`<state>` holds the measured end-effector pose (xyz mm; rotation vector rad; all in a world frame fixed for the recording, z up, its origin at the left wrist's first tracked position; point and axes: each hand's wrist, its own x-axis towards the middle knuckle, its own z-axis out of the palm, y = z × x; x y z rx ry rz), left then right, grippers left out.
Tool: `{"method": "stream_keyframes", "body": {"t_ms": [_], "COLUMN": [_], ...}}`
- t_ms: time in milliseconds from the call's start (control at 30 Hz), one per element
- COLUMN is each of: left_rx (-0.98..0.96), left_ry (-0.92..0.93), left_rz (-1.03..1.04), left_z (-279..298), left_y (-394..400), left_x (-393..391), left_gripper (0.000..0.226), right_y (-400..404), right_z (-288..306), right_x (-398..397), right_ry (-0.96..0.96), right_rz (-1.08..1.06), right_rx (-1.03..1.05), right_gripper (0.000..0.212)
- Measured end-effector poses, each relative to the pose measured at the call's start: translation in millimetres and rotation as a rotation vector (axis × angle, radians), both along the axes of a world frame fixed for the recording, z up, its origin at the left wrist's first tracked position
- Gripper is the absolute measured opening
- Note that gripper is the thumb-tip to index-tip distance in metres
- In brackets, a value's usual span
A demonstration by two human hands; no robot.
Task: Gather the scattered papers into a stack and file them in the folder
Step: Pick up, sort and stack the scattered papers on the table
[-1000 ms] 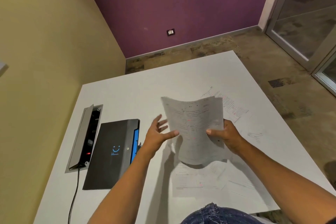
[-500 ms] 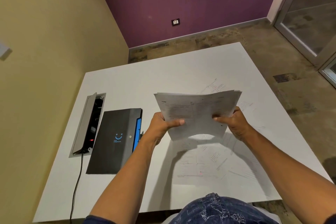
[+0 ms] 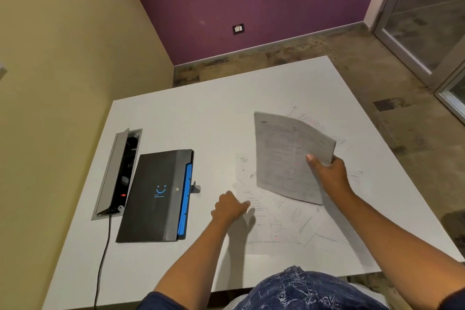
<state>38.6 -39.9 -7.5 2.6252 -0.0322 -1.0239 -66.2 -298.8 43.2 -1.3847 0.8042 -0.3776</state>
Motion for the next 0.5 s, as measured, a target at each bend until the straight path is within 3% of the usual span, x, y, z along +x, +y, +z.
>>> {"method": "stream_keyframes", "body": {"t_ms": [233, 367, 500], "left_rx": [0.279, 0.262, 0.192], "left_ry": [-0.048, -0.079, -0.036], "left_rz": [0.043, 0.076, 0.15], "left_z": [-21.7, -35.4, -36.8], "left_y": [5.4, 4.7, 0.1], "left_x": [-58.4, -71.5, -68.6], "left_gripper": [0.094, 0.086, 0.075], "right_y": [-8.1, -10.0, -9.4], "right_z": [-10.7, -19.9, -16.6], "right_x": [-21.7, -28.0, -27.3], "right_ry": [0.028, 0.055, 0.052], "right_rz": [-0.092, -0.08, -0.085], "right_rx": [0.048, 0.068, 0.056], "right_gripper": [0.009, 0.031, 0.014]}}
